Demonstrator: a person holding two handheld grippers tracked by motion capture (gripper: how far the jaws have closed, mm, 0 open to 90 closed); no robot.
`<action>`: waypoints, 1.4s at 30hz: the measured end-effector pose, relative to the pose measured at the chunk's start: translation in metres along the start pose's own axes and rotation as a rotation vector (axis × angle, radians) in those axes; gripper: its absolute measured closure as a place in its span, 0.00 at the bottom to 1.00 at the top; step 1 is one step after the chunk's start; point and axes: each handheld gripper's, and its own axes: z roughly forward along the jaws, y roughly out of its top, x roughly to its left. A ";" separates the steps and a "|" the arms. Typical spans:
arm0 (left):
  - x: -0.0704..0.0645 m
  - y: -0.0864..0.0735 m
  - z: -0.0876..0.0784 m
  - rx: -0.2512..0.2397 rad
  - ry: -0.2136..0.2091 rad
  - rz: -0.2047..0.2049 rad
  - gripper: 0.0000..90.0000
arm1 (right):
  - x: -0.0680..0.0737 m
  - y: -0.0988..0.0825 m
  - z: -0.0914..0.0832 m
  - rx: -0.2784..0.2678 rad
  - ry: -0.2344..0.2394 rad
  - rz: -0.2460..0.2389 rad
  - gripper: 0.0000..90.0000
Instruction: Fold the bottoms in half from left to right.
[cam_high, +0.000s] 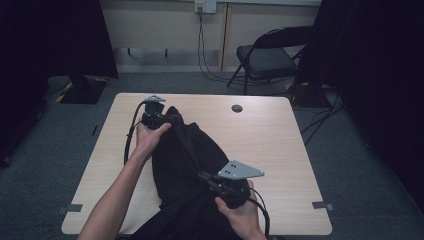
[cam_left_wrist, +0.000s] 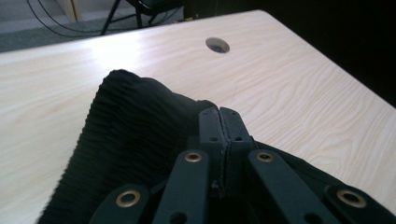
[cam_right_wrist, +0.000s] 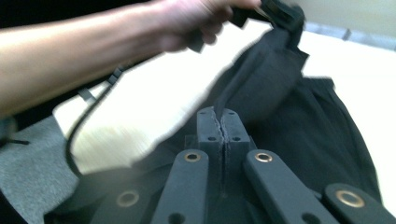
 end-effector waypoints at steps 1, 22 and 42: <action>-0.003 -0.002 0.010 0.024 0.003 0.000 0.99 | -0.010 -0.012 -0.003 0.033 -0.023 0.008 0.99; -0.016 -0.024 0.012 -0.004 -0.001 0.078 0.64 | -0.070 -0.086 -0.013 0.293 -0.236 0.069 0.93; -0.049 -0.141 -0.026 0.275 -0.061 0.238 0.72 | -0.062 -0.103 0.023 0.419 -0.178 0.007 0.79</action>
